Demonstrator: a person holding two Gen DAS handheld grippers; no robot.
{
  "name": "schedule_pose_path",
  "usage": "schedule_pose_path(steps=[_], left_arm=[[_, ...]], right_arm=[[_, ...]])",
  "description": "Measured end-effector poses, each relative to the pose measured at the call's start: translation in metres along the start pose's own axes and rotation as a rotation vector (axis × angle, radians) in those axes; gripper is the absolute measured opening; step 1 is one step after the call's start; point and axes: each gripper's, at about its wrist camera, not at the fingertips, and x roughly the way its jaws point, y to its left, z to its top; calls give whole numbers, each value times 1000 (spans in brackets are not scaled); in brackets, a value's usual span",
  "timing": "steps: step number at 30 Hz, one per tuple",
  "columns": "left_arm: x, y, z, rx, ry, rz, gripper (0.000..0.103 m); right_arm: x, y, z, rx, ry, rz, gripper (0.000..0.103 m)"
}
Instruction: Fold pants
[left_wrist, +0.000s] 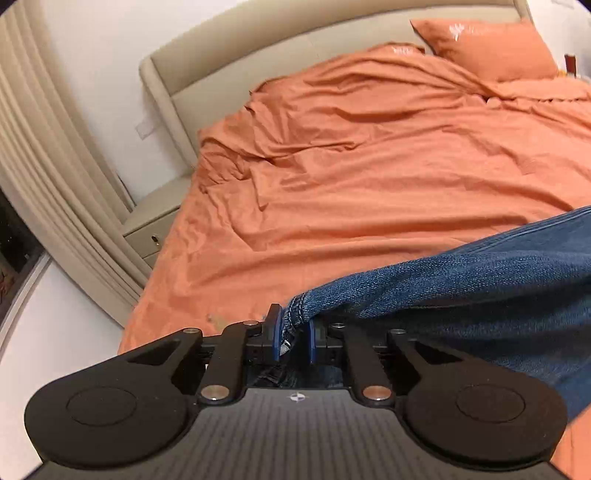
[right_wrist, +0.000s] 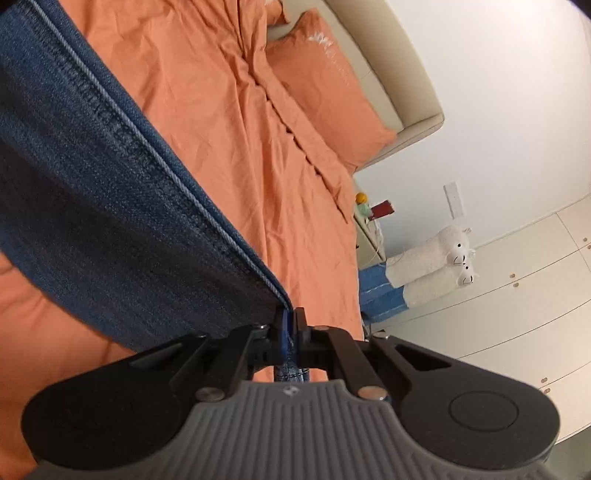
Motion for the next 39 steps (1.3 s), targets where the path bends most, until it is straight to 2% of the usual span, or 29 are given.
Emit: schedule_pose_path(steps=[4, 8, 13, 18, 21, 24, 29, 31, 34, 36, 39], left_arm=[[51, -5, 22, -31, 70, -20, 16], [119, -13, 37, -86, 194, -59, 16], [178, -35, 29, -45, 283, -75, 17], [214, -49, 18, -16, 330, -92, 17], [220, -50, 14, -12, 328, -99, 17], [209, -49, 14, -13, 297, -89, 16], [151, -33, 19, -40, 145, -72, 16], [139, -23, 26, -65, 112, -70, 16], [143, -18, 36, -105, 118, -70, 16], [159, -27, 39, -76, 162, -61, 16], [176, -40, 34, -40, 187, -57, 17]], right_arm=[[53, 11, 32, -16, 39, 26, 0], [109, 24, 70, -31, 76, 50, 0], [177, 63, 106, -96, 136, 89, 0], [223, 99, 120, -144, 179, 120, 0], [232, 115, 118, -163, 191, 128, 0], [228, 120, 114, -160, 179, 115, 0], [183, 89, 104, -110, 113, 58, 0], [168, 78, 102, -106, 95, 50, 0], [167, 65, 109, -62, 95, 50, 0], [171, 65, 114, -34, 115, 67, 0], [192, 80, 120, -62, 149, 74, 0]])
